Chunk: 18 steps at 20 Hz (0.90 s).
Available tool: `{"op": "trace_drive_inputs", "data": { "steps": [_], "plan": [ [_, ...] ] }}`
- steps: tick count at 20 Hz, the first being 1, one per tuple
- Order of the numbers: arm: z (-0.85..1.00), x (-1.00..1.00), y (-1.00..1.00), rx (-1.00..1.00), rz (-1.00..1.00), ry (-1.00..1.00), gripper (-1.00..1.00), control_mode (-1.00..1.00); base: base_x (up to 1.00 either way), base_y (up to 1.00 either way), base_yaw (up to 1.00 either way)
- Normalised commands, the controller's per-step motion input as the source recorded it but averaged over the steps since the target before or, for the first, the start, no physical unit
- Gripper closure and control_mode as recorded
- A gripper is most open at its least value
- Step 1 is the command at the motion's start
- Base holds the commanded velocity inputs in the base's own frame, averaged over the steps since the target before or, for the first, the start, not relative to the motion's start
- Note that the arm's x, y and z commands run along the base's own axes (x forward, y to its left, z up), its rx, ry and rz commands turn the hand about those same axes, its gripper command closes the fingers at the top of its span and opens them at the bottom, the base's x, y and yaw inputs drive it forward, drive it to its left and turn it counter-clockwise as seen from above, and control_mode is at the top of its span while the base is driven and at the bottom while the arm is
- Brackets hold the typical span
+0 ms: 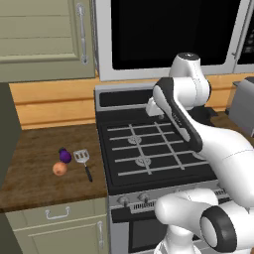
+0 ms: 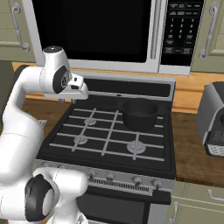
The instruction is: Put the onion and eggplant in the pot. Retrieve the spatula and lightly stir the vegetables in the pot.
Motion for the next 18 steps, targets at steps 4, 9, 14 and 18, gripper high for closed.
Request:
{"op": "trace_drive_inputs", "data": {
  "steps": [4, 9, 14, 18],
  "plan": [
    [-0.04, 0.00, 0.11, -0.01, 0.00, 0.02, -1.00, -1.00, 0.00, 0.00, 0.00],
    [-0.19, -0.02, 0.96, -0.05, 0.00, 0.07, -1.00, -1.00, 0.00, 0.00, 0.00],
    [-0.21, -0.05, 0.93, -0.01, 0.01, 0.06, -1.00, -1.00, 0.00, 0.00, 0.00],
    [-0.01, -0.01, 0.25, -0.01, 0.07, 0.01, -1.00, -1.00, 0.00, 0.00, 0.00]
  ]
}}
